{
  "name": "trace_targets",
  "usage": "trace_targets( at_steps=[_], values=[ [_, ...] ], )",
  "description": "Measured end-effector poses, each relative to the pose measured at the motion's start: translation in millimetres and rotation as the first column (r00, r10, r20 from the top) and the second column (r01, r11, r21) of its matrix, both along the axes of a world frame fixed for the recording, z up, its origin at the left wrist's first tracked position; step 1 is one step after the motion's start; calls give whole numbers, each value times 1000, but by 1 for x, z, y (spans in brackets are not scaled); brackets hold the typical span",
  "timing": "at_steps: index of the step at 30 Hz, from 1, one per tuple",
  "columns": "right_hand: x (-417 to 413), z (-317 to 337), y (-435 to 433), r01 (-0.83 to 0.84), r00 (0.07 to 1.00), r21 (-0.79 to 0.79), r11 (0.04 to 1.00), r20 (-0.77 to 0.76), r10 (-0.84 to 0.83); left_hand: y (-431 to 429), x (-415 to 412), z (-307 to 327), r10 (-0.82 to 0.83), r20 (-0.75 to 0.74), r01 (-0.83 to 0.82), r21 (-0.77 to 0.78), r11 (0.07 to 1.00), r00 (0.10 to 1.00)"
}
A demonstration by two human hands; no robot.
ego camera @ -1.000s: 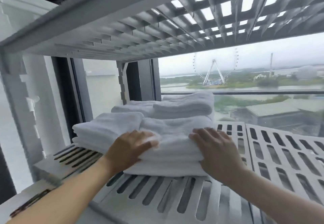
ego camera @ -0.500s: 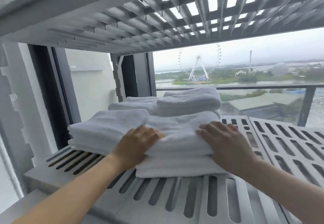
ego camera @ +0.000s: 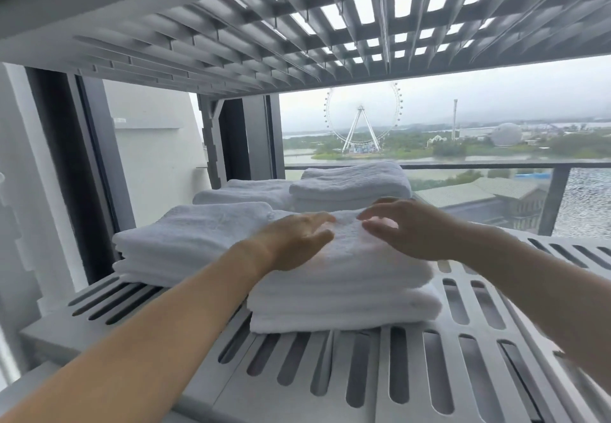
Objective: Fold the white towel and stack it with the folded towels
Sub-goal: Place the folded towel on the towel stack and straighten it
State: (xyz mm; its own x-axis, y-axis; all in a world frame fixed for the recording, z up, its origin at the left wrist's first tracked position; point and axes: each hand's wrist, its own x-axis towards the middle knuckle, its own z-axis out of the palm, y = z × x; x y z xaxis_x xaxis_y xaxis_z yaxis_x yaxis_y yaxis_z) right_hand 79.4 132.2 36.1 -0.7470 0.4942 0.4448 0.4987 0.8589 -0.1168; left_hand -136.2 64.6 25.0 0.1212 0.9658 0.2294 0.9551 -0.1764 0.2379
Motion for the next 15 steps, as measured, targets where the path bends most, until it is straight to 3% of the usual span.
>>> trace_targets(
  at_steps=[4, 8, 15],
  values=[
    [-23, 8, 30, 125, 992, -21, 992, -7, -125, 31, 16, 3, 27, 59, -23, -58, 998, 998],
    [-39, -2, 52, 210, 975, -199, 957, 118, -190, 43, 3, -16, 157, -97, -167, -102, 981, 983],
    [-42, -21, 55, 249, 948, -235, 939, 257, -187, 48, -10, -28, 90, -55, -96, -126, 987, 994]
  ],
)
